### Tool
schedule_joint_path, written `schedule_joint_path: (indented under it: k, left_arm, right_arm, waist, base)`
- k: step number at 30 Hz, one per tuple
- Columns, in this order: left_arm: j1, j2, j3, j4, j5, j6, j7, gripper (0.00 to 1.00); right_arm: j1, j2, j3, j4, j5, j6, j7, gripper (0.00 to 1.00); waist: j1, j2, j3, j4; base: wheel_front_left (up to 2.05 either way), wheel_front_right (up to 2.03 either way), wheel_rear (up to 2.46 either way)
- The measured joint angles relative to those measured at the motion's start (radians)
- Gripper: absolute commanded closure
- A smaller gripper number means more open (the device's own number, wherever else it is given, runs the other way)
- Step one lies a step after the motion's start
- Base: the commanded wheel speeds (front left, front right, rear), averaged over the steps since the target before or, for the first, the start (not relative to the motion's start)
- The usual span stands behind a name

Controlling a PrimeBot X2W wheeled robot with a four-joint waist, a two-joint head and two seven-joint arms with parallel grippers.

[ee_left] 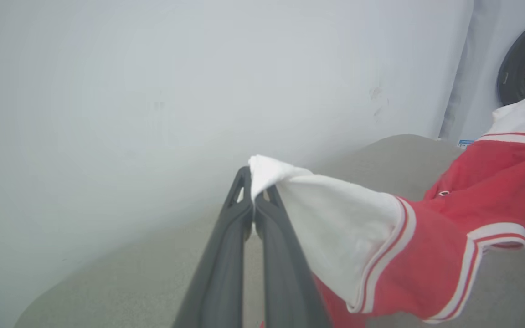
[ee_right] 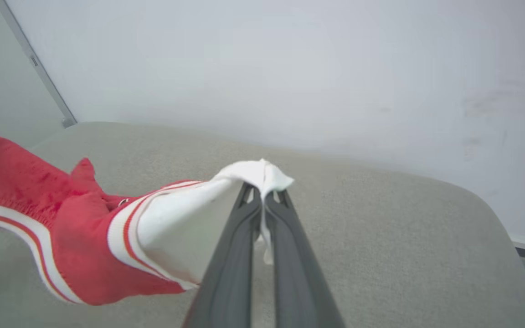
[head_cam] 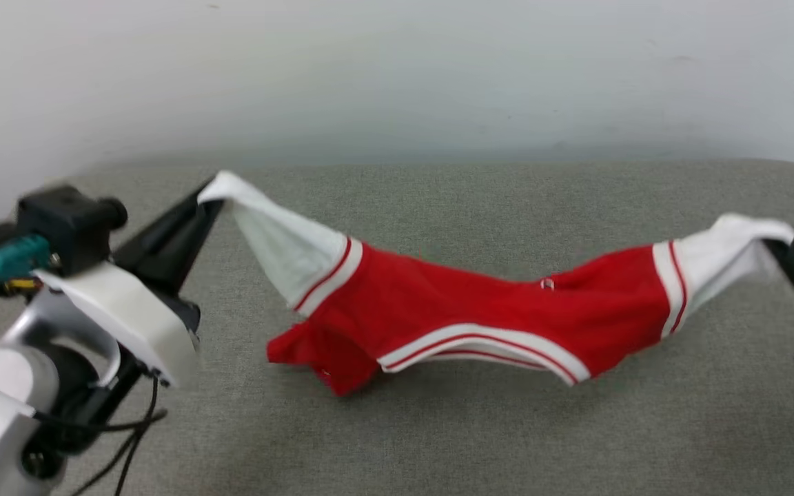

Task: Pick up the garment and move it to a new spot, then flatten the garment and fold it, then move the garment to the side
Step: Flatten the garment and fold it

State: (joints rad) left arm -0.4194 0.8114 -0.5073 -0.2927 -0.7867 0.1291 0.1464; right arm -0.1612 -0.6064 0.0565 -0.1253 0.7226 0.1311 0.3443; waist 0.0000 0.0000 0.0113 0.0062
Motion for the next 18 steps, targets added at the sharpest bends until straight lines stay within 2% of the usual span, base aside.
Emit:
schedule_joint_path:
  k: [5, 10, 18]
  left_arm:
    - [-0.135, -0.009, 0.023, 0.021, -0.002, -0.036, 0.018, 1.0]
    - [-0.292, -0.052, 0.026, 0.097, 0.001, -0.082, 0.036, 1.0]
    - [-0.59, -0.147, 0.022, 0.283, 0.027, -0.145, 0.049, 1.0]
  right_arm:
    - [-0.129, 0.015, -0.049, -0.056, 0.024, 0.0, 0.07, 1.0]
    - [-0.294, 0.032, -0.061, -0.068, 0.021, 0.0, 0.121, 1.0]
    - [-0.63, 0.066, -0.015, 0.063, -0.064, 0.0, 0.155, 1.0]
  waist:
    - [0.0, 0.0, 0.008, -0.002]
    - [0.0001, 0.0, 0.035, -0.006]
    - [0.0001, 0.0, 0.121, -0.01]
  base:
    - [0.0, 0.0, 0.0]
    - [0.0, 0.0, 0.0]
    - [0.0, 0.0, 0.0]
